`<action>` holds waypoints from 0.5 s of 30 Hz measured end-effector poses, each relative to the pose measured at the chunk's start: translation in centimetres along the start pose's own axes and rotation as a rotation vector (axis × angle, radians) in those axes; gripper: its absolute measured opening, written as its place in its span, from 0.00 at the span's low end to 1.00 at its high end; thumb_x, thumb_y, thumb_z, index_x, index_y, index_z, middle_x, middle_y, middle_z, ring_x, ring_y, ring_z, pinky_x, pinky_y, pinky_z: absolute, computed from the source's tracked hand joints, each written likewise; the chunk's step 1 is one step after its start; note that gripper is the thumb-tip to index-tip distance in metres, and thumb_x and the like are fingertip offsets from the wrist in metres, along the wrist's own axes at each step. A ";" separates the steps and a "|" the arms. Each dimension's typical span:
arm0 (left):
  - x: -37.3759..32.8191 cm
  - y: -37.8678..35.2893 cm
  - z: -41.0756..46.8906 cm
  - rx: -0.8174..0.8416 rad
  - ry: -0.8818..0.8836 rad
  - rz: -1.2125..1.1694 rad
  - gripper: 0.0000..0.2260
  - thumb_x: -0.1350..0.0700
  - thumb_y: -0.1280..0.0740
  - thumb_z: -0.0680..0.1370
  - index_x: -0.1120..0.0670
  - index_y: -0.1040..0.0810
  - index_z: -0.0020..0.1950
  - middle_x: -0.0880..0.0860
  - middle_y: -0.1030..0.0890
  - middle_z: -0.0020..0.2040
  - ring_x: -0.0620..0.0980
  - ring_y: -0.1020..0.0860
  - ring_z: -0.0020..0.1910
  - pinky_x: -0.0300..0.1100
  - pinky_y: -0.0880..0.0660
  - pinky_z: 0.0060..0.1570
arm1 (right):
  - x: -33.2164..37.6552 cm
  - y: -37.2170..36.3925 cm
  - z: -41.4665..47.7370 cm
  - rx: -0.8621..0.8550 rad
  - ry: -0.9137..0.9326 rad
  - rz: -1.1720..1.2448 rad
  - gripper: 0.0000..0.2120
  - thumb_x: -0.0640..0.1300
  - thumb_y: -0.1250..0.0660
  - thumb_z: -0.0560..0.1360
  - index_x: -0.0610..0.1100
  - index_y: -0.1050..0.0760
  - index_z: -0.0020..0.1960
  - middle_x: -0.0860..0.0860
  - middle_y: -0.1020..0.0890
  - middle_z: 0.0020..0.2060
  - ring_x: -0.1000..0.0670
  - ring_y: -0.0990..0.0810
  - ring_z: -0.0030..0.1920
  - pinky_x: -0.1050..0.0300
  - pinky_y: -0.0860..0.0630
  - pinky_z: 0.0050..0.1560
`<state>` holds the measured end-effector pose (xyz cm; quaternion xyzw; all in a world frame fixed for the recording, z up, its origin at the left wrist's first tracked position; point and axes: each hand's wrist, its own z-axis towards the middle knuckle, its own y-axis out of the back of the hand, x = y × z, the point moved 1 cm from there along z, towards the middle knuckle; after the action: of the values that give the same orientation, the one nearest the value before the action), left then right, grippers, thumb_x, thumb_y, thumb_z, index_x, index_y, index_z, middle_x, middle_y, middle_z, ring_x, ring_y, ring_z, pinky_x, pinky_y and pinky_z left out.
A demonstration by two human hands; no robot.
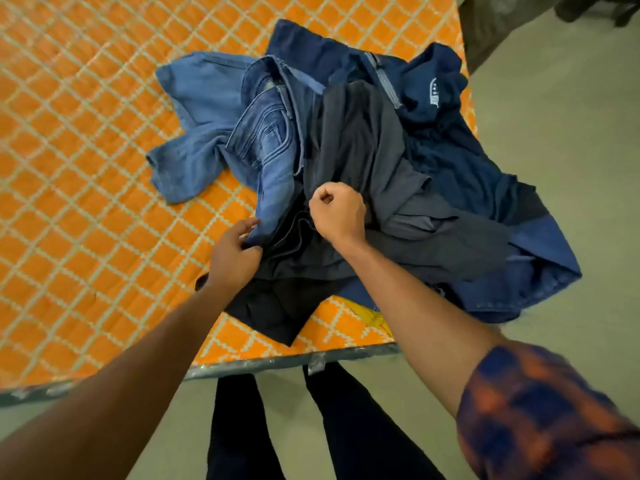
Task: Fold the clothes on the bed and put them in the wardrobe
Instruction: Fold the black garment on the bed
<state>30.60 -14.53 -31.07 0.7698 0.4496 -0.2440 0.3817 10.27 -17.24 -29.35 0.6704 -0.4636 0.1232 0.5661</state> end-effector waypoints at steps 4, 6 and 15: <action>0.2 0.2 -2.6 0.021 -0.076 0.175 0.24 0.66 0.32 0.76 0.51 0.24 0.70 0.49 0.26 0.67 0.49 0.27 0.66 0.40 0.32 0.65 | -0.7 -1.4 -1.2 0.036 -0.022 -0.079 0.17 0.44 0.31 0.73 0.48 0.31 0.60 0.49 0.26 0.60 0.42 0.22 0.54 0.49 0.26 0.49; 0.6 0.2 -3.1 0.046 -0.070 0.174 0.22 0.64 0.31 0.76 0.51 0.23 0.69 0.49 0.26 0.67 0.48 0.28 0.67 0.40 0.35 0.69 | -0.8 -1.4 -0.2 0.004 -0.063 -0.076 0.26 0.44 0.31 0.73 0.49 0.35 0.69 0.46 0.21 0.61 0.40 0.21 0.57 0.50 0.27 0.51; -0.4 2.2 -6.8 -0.096 -0.034 -0.412 0.34 0.69 0.34 0.74 0.53 0.37 0.78 0.57 0.29 0.72 0.51 0.28 0.70 0.35 0.25 0.55 | 7.2 -2.3 -6.0 0.240 0.307 0.060 0.09 0.39 0.38 0.62 0.54 0.29 0.33 0.57 0.27 0.31 0.51 0.26 0.40 0.45 0.26 0.43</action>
<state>32.59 -9.93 -26.01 0.6384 0.6019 -0.3081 0.3677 18.05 -15.65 -23.86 0.6924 -0.3738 0.2953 0.5420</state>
